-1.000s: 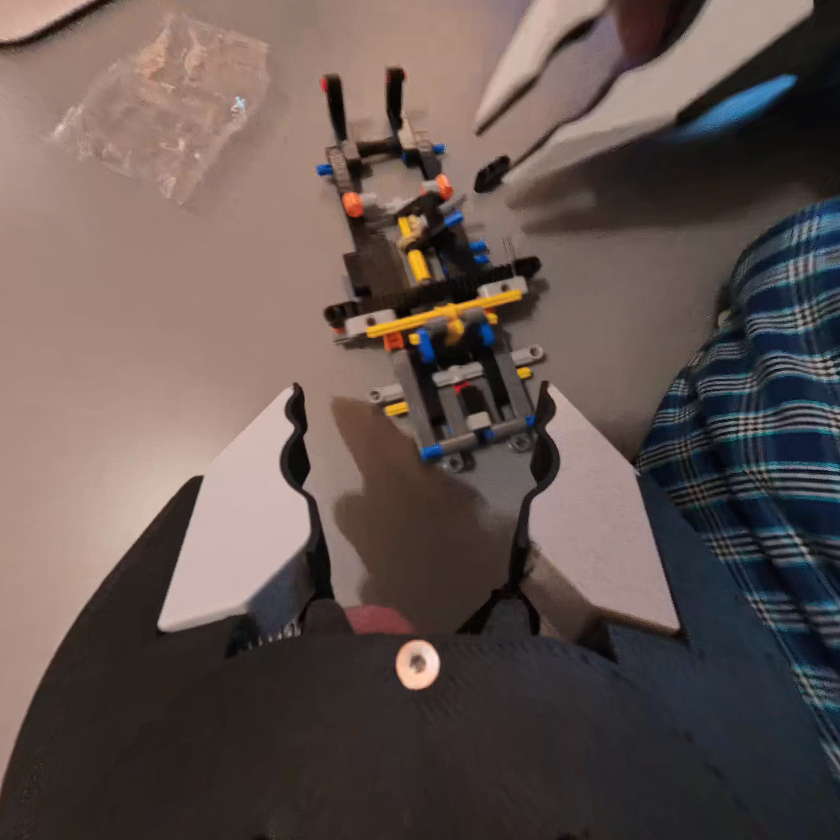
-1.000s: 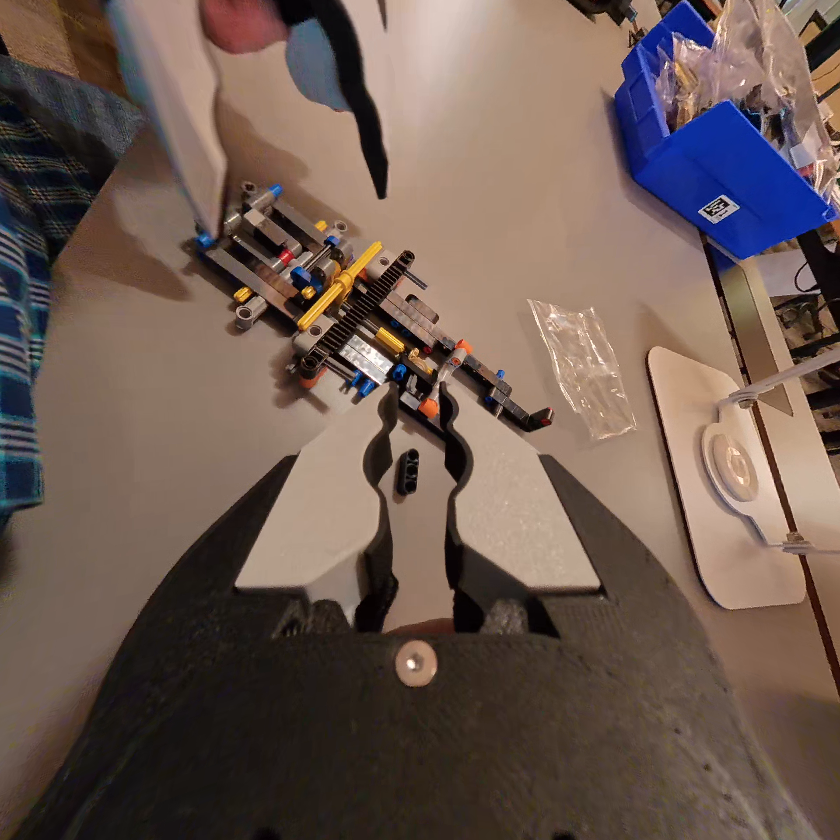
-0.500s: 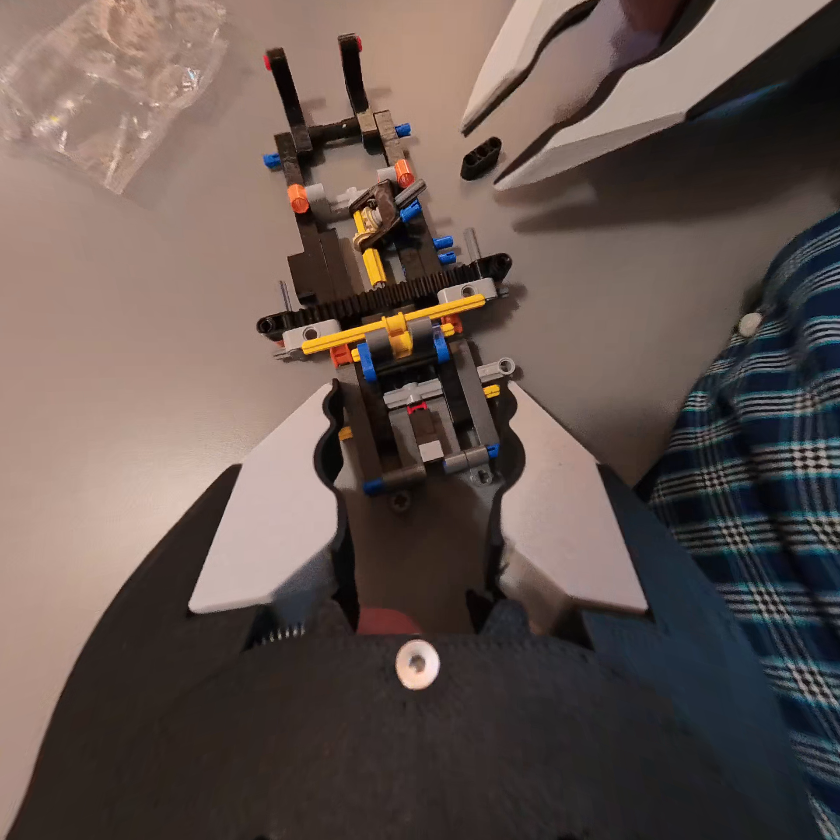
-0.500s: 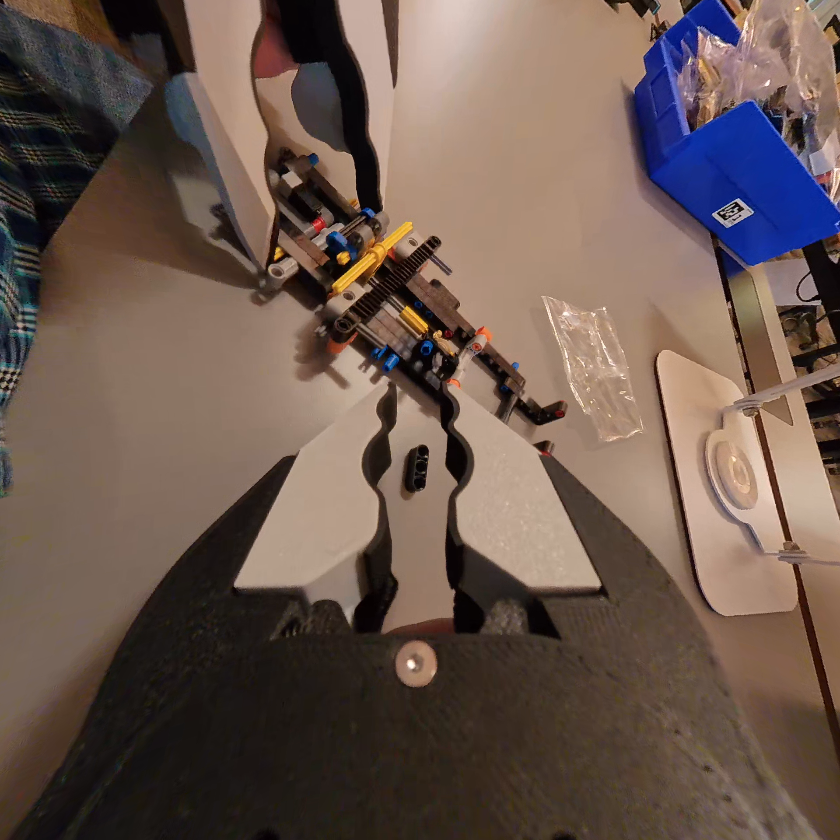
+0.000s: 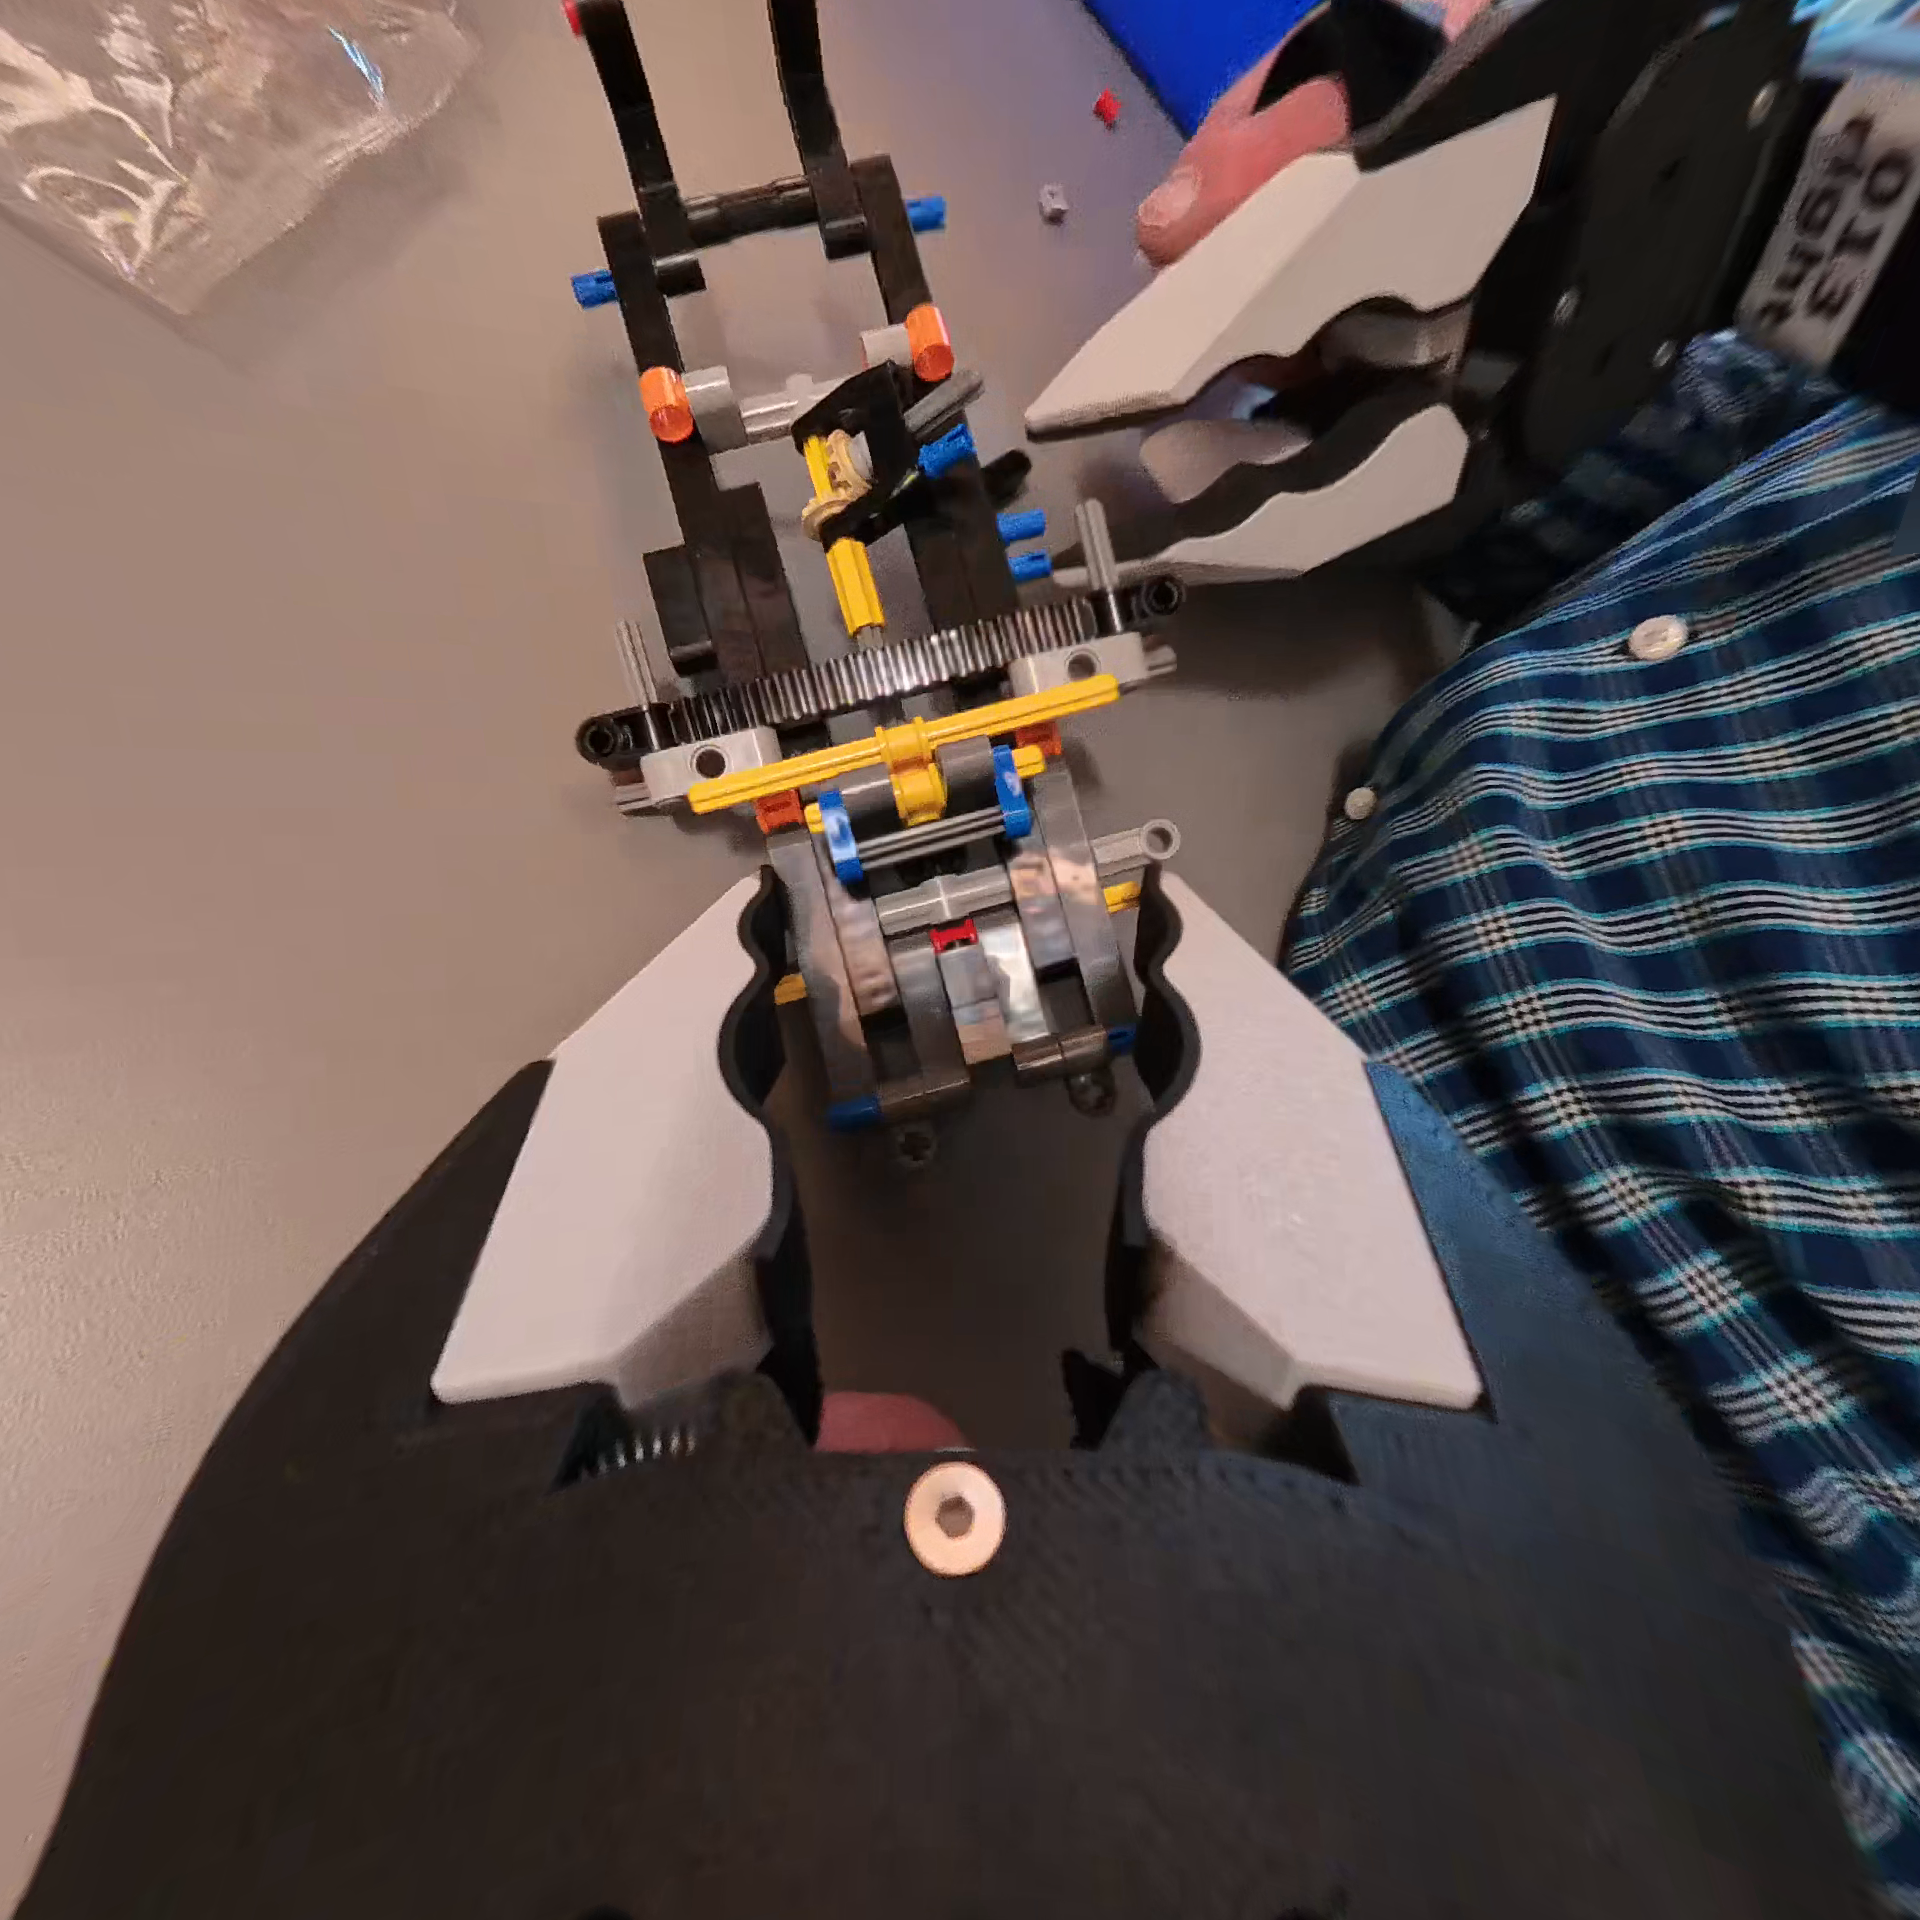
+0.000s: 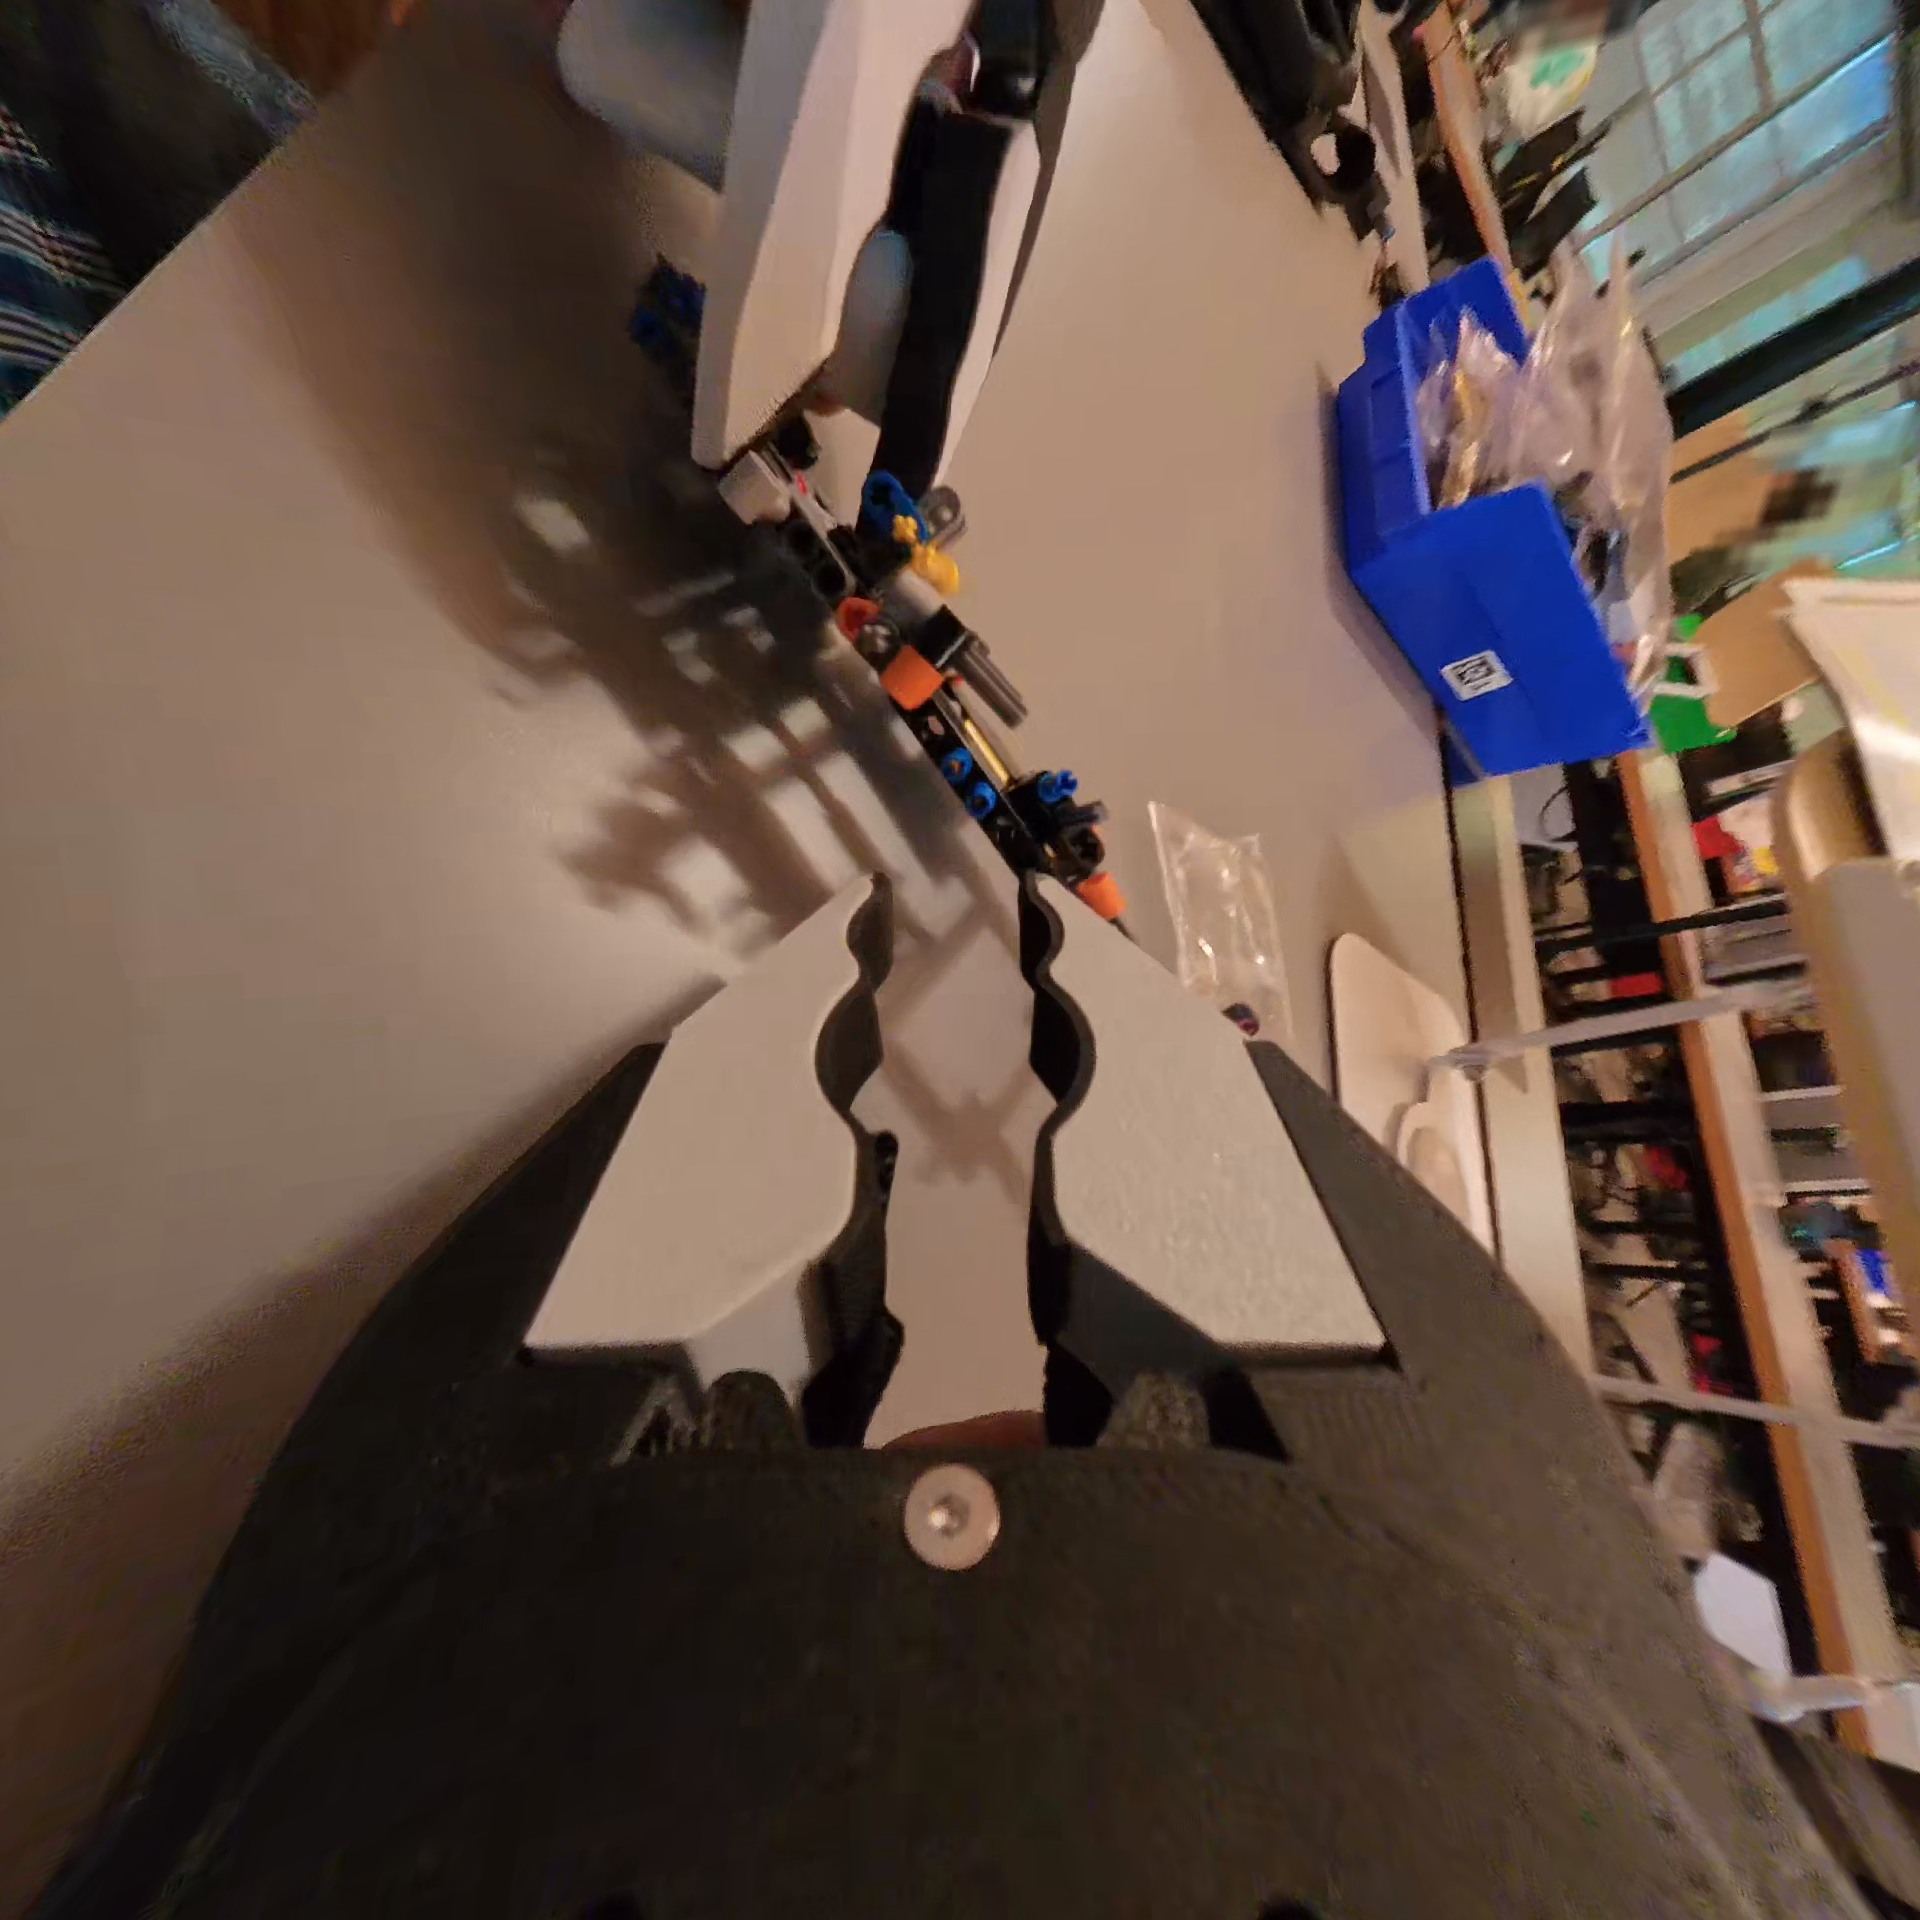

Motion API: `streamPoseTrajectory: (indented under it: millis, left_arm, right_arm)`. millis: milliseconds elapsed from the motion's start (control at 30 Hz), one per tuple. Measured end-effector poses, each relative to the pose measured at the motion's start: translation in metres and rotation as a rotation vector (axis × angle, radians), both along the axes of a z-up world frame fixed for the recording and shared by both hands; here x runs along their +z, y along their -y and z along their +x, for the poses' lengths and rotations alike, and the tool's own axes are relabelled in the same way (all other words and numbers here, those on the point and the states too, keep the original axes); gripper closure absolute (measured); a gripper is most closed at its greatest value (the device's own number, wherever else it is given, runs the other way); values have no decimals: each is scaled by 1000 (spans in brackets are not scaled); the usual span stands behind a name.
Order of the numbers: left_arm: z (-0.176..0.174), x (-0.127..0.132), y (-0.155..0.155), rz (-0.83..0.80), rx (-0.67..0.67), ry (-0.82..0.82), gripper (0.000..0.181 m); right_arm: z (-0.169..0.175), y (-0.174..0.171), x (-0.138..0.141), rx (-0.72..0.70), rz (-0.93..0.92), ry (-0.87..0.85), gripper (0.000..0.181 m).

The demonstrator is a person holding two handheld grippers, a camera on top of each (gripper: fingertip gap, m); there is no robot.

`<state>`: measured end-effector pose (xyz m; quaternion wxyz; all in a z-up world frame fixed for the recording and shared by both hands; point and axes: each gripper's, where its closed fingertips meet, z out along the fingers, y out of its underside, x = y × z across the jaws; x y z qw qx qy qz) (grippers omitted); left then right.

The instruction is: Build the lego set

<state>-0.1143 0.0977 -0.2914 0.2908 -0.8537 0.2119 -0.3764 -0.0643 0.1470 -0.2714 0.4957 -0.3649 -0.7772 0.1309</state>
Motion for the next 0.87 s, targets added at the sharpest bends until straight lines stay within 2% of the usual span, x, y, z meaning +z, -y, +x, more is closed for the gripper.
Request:
streamPoseTrajectory:
  millis: [200,433,500,667,867]
  left_arm:
    - [-2,6,2,-77,-39,110,116]
    - [-1,8,3,-109,-69,140,116]
    - [-1,8,3,-109,-74,135,116]
    - [-3,10,0,-97,-53,141,115]
    - [-4,17,-5,-42,-28,181,106]
  right_arm:
    - [-16,-5,15,13,116,-70,159]
    - [-25,-4,10,62,177,-56,168]
    - [-25,-5,11,62,176,-55,173]
    - [-25,-7,6,48,150,-30,174]
    - [-29,-9,5,26,70,-8,175]
